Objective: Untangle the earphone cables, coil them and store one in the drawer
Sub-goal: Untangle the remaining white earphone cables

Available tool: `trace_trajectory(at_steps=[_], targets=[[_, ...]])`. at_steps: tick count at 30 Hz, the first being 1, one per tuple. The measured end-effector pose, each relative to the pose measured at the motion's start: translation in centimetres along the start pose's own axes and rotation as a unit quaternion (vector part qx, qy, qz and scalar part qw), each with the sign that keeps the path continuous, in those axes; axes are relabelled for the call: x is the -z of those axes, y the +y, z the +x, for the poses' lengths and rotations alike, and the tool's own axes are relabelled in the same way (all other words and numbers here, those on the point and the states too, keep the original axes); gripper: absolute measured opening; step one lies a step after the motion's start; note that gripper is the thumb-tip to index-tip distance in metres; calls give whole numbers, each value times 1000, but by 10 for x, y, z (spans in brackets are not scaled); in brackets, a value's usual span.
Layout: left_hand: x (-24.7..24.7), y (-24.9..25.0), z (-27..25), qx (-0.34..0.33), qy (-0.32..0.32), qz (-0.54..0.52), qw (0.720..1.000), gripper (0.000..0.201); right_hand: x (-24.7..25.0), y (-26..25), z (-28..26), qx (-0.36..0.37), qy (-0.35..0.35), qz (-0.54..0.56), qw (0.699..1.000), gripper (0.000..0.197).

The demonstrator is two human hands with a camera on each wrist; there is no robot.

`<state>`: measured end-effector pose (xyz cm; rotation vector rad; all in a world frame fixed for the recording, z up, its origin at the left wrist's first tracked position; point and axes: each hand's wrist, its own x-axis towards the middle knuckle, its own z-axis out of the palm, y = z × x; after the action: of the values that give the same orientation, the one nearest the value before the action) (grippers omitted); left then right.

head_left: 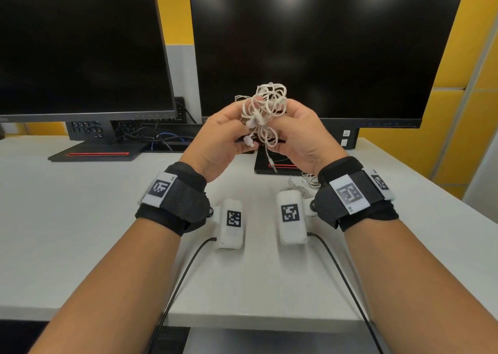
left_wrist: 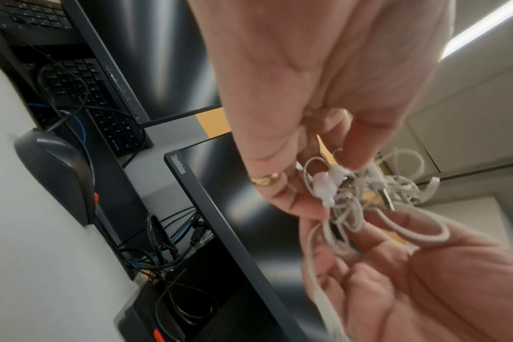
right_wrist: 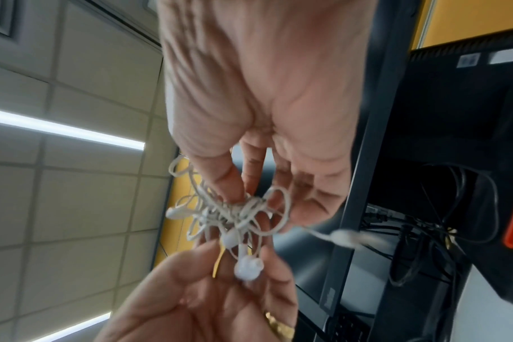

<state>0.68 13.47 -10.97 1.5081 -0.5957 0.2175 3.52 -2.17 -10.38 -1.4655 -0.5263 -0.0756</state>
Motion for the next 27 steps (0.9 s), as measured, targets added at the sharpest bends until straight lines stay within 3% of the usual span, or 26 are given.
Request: trace_trajectory(at_steps=[3, 7, 10, 16, 22, 25, 27], targets=[[2, -5, 2, -36, 46, 40, 998, 29, -4, 0, -1, -9, -11, 1, 1000, 26], [5, -6, 3, -31, 99, 46, 994, 16, -3, -5, -1, -38, 14, 12, 999, 11], [7, -7, 5, -36, 157, 64, 985, 11, -3, -5, 0, -39, 38, 55, 997, 12], [18, -7, 8, -36, 265, 25, 963, 25, 3, -10, -1, 1, 94, 115, 989, 19], [7, -8, 7, 1, 170, 42, 985, 21, -11, -1, -2, 83, 30, -132, 987, 19], [5, -2, 2, 5, 87, 0, 996, 9, -16, 5, -3, 110, 13, -177, 978, 22], [5, -1, 1, 9, 61, -44, 997, 13, -17, 5, -2, 137, 43, -206, 968, 13]])
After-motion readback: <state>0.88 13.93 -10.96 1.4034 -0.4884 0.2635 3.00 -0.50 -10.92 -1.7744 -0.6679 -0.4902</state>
